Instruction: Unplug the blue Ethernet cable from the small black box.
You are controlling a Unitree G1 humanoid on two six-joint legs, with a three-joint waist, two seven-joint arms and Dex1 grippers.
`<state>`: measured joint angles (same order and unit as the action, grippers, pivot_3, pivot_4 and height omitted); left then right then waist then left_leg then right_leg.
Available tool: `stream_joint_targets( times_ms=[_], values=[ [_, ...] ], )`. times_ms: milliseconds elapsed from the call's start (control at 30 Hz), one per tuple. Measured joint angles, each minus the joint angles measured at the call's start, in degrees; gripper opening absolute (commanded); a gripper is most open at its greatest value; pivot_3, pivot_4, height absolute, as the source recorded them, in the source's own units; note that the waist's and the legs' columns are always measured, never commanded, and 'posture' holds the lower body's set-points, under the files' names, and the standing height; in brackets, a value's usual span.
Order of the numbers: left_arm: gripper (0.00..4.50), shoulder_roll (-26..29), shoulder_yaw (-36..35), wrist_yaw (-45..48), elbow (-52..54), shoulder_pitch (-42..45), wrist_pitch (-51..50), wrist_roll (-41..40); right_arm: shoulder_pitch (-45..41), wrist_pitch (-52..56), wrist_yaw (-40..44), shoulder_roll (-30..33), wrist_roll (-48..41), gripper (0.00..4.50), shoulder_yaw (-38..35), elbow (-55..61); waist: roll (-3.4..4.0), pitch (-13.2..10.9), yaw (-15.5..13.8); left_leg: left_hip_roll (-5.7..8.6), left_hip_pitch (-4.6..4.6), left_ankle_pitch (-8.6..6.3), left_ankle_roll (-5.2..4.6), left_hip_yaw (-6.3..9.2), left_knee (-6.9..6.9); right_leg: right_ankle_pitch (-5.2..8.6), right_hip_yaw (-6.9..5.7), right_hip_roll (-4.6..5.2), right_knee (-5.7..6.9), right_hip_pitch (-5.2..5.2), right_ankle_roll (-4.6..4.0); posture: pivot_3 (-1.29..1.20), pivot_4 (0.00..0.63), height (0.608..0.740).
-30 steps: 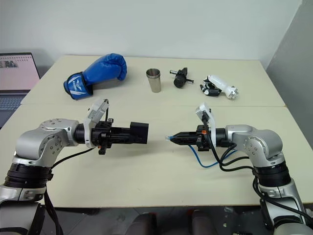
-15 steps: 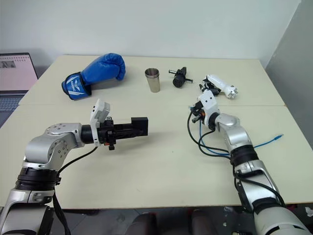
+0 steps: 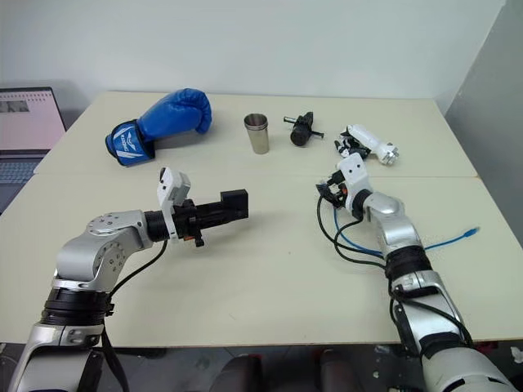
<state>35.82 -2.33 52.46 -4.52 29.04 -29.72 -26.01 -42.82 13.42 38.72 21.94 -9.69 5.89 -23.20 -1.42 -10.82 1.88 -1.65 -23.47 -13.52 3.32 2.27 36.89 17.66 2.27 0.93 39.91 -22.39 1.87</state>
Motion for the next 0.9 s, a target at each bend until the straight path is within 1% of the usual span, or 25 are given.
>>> stream_joint_targets(
  times_ms=[67,100,167,233,300,400,533,800,833,900],
  values=[
    [0.78,-1.39,-1.05,-3.42,-1.07,0.25,2.60,1.74,3.65,4.35,5.87,2.94,-2.95,3.98,1.50,11.09,0.00,0.00,-0.07,-0.01,0.00,0.00,0.00,0.08,0.01,0.00,-0.04,0.00,-0.01,0.02,0.00,0.00,0.150,0.740],
    [0.78,-1.80,-1.44,-4.75,-1.79,0.29,3.80,2.48,4.69,5.90,7.72,3.77,-3.91,3.98,2.29,14.88,0.00,0.00,-0.01,-0.01,0.00,0.00,0.00,0.09,0.01,0.00,-0.02,0.00,-0.02,0.02,0.00,0.00,0.150,0.740],
    [0.78,-2.60,-1.83,-7.74,-3.37,0.37,6.58,4.62,6.54,9.27,10.72,5.10,-5.83,3.98,3.48,21.65,0.00,0.00,0.12,-0.02,0.02,0.00,0.00,0.13,0.03,0.00,-0.02,-0.01,-0.01,0.02,0.01,0.00,0.150,0.740],
    [0.78,-4.18,-2.73,-12.17,-5.40,-0.33,11.48,7.51,8.53,13.41,13.54,7.70,-7.54,3.98,5.07,28.99,0.00,0.00,0.01,-0.01,0.04,0.00,0.00,0.19,0.05,0.00,-0.04,0.00,0.01,0.05,0.01,0.00,0.150,0.740],
    [0.78,-5.47,-4.15,-15.69,-7.51,-1.76,14.69,9.19,9.68,16.42,15.25,9.67,-8.80,3.98,6.05,33.78,0.00,0.00,-0.01,0.00,0.04,0.00,0.00,0.27,0.05,0.00,-0.05,0.01,0.01,0.07,0.01,0.00,0.150,0.740],
    [0.78,-6.63,-4.90,-18.18,-11.13,-3.73,17.85,10.52,10.01,20.67,16.39,10.70,-10.82,3.98,6.51,37.16,0.00,0.00,-0.03,0.02,0.04,0.00,0.00,0.33,0.05,0.00,-0.08,0.01,0.01,0.08,0.01,0.00,0.150,0.740],
    [0.78,-8.50,-5.00,-19.54,-16.60,-5.46,21.43,11.43,9.42,25.61,16.44,10.98,-13.73,3.98,6.35,38.56,-0.01,0.00,-0.15,0.04,0.03,0.00,0.00,0.40,0.07,0.00,-0.14,0.02,0.01,0.09,0.01,0.00,0.150,0.740],
    [0.78,-9.06,-5.89,-20.93,-20.04,-4.89,24.70,11.86,8.14,27.35,16.31,11.46,-14.48,3.98,5.91,38.72,-0.01,0.01,-0.11,0.05,0.08,0.00,0.00,0.43,0.06,0.00,-0.15,0.01,0.04,0.12,0.01,0.00,0.150,0.740],
    [1.50,-9.08,-6.00,-20.97,-20.38,-4.70,24.36,11.74,8.14,27.37,16.31,11.46,-14.49,3.98,5.91,38.74,-0.01,0.01,-0.11,0.05,0.10,0.00,0.00,0.43,0.06,0.00,-0.16,0.00,0.04,0.15,0.01,0.00,0.150,0.740],
    [1.87,-9.06,-6.10,-21.31,-21.38,-4.72,23.52,11.78,8.14,27.37,16.30,11.47,-14.51,3.98,5.91,38.84,-0.01,0.01,-0.06,0.05,0.15,0.00,0.00,0.41,0.05,0.00,-0.14,0.00,0.06,0.17,0.01,0.00,0.150,0.740]
  ],
)
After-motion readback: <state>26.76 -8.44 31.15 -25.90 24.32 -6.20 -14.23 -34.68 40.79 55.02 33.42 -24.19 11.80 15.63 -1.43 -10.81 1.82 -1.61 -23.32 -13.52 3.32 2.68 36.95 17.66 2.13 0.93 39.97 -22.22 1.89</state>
